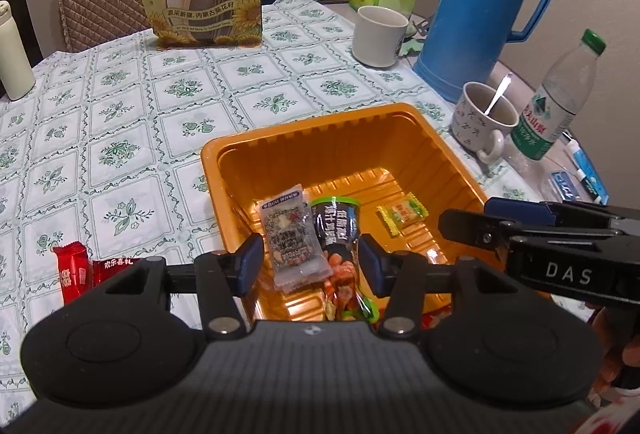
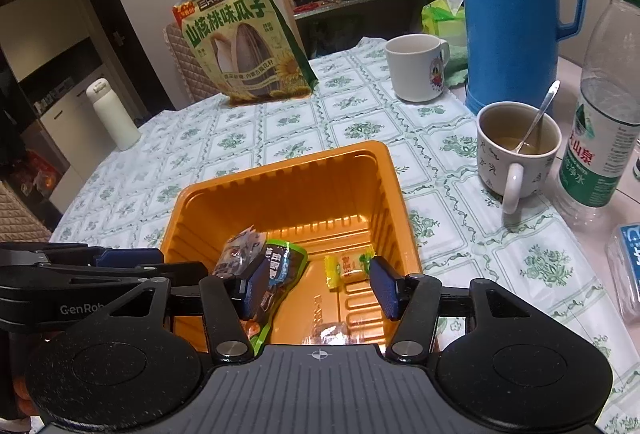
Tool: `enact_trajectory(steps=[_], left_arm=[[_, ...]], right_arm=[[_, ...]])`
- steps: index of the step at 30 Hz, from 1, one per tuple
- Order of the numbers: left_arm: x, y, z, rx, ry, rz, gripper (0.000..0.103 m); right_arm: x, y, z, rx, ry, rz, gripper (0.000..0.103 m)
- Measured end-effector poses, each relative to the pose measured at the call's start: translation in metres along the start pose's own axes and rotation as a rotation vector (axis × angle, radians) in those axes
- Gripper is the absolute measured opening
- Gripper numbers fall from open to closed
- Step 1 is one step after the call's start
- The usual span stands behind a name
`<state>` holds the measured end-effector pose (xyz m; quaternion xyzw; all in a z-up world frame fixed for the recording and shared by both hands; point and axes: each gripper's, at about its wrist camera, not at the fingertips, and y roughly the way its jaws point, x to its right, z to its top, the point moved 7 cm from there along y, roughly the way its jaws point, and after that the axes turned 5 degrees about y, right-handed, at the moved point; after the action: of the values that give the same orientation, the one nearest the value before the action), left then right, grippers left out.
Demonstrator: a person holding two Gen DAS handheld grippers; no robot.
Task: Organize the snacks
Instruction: 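Lower the clear bag into the tray and open the left gripper while the right releases the yellow packet, then withdraw both open grippers from the tray toward the red candies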
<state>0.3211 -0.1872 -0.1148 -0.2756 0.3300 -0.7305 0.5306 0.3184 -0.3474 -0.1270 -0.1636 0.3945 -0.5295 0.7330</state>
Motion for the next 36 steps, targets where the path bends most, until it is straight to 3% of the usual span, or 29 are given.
enact_trajectory(steps=[6, 9, 14, 22, 36], left_arm=[[0.002, -0.023, -0.008, 0.024, -0.001, -0.019, 0.058], [0.000, -0.037, -0.015, 0.035, -0.008, -0.021, 0.070], [-0.005, -0.061, -0.028, 0.052, -0.014, -0.021, 0.073], [-0.021, -0.092, -0.057, 0.056, -0.036, -0.013, 0.077], [-0.061, -0.117, -0.118, -0.013, -0.109, 0.018, 0.077]], right_arm=[[-0.005, -0.019, -0.006, 0.018, 0.007, 0.010, 0.064], [-0.008, -0.030, -0.011, 0.035, 0.009, 0.011, 0.075], [-0.013, -0.047, -0.020, 0.047, 0.022, 0.007, 0.085], [-0.027, -0.067, -0.044, 0.019, 0.025, 0.003, 0.088], [-0.072, -0.083, -0.091, -0.046, -0.032, 0.030, 0.090]])
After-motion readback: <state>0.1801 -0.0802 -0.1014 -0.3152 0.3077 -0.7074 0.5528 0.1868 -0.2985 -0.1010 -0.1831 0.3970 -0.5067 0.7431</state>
